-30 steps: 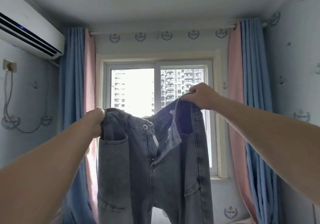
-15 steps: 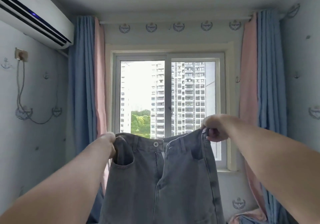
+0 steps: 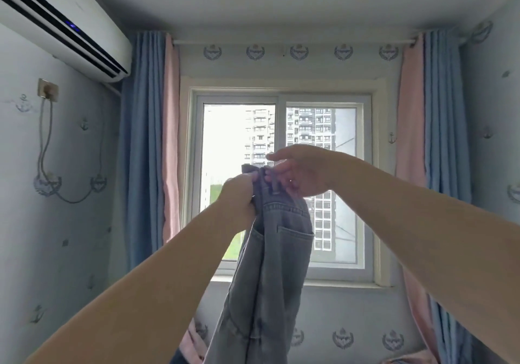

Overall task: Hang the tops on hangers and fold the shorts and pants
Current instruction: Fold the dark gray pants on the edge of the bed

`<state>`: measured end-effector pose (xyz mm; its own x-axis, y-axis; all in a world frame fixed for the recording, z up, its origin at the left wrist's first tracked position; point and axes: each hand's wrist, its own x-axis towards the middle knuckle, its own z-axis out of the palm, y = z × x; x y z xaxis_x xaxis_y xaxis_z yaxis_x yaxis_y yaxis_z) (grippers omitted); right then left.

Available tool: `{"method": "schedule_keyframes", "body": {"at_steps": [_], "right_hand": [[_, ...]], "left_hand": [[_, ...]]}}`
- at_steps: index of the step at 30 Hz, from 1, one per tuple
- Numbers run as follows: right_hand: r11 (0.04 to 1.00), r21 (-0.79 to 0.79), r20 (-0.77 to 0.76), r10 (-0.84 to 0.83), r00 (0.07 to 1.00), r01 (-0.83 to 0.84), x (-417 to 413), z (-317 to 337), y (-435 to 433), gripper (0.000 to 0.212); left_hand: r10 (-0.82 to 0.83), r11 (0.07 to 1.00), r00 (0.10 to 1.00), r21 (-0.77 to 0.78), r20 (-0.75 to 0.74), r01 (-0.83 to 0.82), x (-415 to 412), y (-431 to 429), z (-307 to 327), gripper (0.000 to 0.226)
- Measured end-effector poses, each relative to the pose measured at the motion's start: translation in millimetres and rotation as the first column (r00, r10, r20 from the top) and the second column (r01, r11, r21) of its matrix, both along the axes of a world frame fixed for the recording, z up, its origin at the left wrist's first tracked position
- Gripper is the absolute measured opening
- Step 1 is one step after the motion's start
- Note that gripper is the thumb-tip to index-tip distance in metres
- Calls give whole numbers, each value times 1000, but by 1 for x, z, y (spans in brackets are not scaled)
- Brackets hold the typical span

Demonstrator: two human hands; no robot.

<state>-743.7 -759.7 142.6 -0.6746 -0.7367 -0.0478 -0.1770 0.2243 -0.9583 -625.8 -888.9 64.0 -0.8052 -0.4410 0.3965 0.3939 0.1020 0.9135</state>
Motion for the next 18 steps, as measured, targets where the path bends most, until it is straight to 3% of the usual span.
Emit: {"method": "schedule_keyframes", "body": {"at_steps": [1, 4, 5, 7, 8, 9, 10, 11, 12, 13, 14, 15, 16, 17, 18], "right_hand": [[1000, -16, 23, -18, 1000, 19, 5, 4, -6, 32], [989, -100, -10, -114, 993, 113, 21, 4, -18, 38], [983, -146, -30, -119, 992, 113, 27, 3, -21, 35], [970, -226, -10, -90, 996, 85, 42, -1, -23, 27], [963, -251, -57, -120, 991, 102, 50, -4, -21, 24], [956, -266, -200, -182, 963, 126, 53, -8, -17, 23], [943, -270, -422, -296, 857, 193, 55, -14, -9, 22], [910, -301, -652, -413, 636, 284, 51, -23, 1, 24], [855, -360, -787, -493, 371, 373, 46, -37, 14, 24], [797, -424, -811, -546, 211, 431, 38, -53, 28, 31], [758, -452, -781, -591, 202, 471, 30, -72, 41, 50], [763, -416, -709, -613, 349, 495, 24, -91, 55, 76], [818, -334, -550, -572, 608, 468, 18, -110, 68, 99], [892, -268, -312, -437, 843, 363, 9, -128, 80, 110], [949, -252, -57, -208, 977, 187, 2, -143, 89, 111]], "left_hand": [[-92, 993, 996, 74, -18, 93, -3, 0, 0, 16], [-145, 984, 983, -84, 111, 154, 3, 7, 4, 21], [-96, 976, 985, -180, 141, 121, 3, 7, 3, 27], [-51, 949, 998, -311, 23, 55, -4, 1, -9, 32], [-28, 945, 999, -327, -40, 14, -1, 1, -17, 31], [7, 945, 997, -324, -82, -33, -1, -1, -24, 30], [25, 957, 995, -285, -95, -51, 1, -5, -31, 30], [27, 965, 994, -257, -102, -53, -2, -9, -31, 30], [17, 974, 996, -222, -90, -37, 0, -11, -32, 28], [-15, 986, 995, -169, -94, -1, 0, -15, -31, 26], [-52, 992, 994, -120, -96, 40, 2, -17, -29, 26], [-100, 992, 989, -83, -104, 92, 3, -20, -26, 26], [-137, 990, 985, -51, -104, 132, 5, -20, -23, 26], [-173, 985, 979, -30, -110, 170, 6, -21, -19, 28], [-197, 980, 975, -20, -105, 196, 8, -21, -15, 30]]}}
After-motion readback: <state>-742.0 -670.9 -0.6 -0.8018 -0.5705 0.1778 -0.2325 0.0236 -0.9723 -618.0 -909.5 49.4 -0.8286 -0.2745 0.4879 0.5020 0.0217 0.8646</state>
